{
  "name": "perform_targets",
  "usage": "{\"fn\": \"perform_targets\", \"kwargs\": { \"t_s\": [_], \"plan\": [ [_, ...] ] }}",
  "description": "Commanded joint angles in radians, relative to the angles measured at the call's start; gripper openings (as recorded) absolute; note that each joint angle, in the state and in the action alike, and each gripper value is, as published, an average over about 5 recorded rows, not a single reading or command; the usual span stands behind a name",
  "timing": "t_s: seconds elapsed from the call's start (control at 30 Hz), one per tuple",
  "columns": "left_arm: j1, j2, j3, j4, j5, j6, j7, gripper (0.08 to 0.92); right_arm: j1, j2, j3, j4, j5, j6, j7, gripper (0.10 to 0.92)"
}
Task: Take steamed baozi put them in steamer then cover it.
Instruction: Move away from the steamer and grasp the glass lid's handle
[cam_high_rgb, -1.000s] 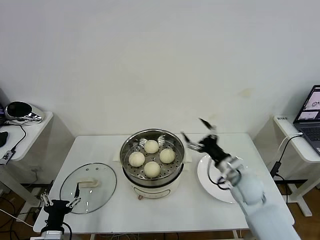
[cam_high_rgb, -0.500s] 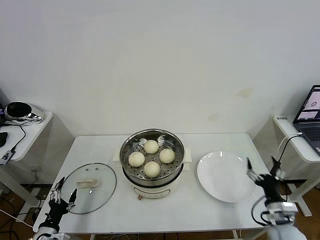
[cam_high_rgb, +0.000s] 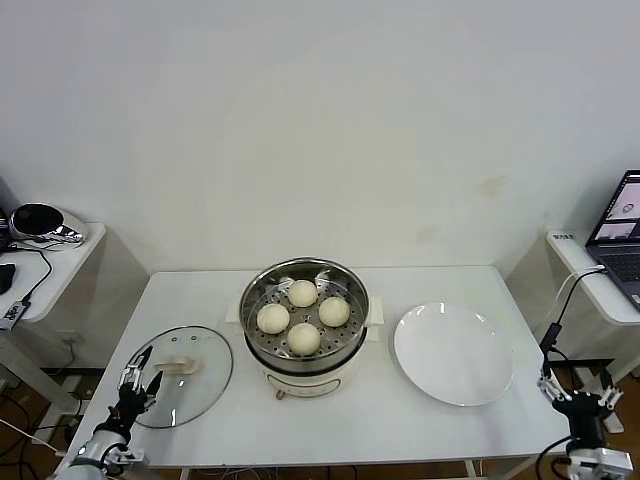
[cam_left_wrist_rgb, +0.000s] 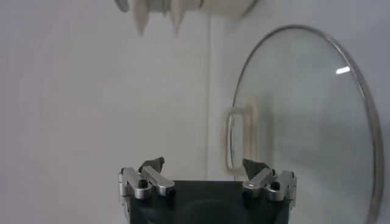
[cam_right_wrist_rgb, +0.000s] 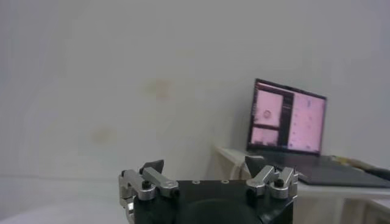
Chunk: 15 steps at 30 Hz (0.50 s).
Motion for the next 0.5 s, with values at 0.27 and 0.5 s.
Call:
{"fn": "perform_targets", "kwargs": {
  "t_s": [0.27, 0.5],
  "plan": [
    [-0.149, 0.003, 0.065, 0.107, 0.069, 0.002, 0.005, 0.823, -0.033, 0.020, 0.039, -0.014, -0.016, 0.012, 0.008, 0.823],
    [-0.154, 0.002, 0.070, 0.111, 0.060, 0.002, 0.005, 0.823, -0.030, 0.019, 0.034, -0.027, -0.026, 0.017, 0.005, 0.823]
  ]
}}
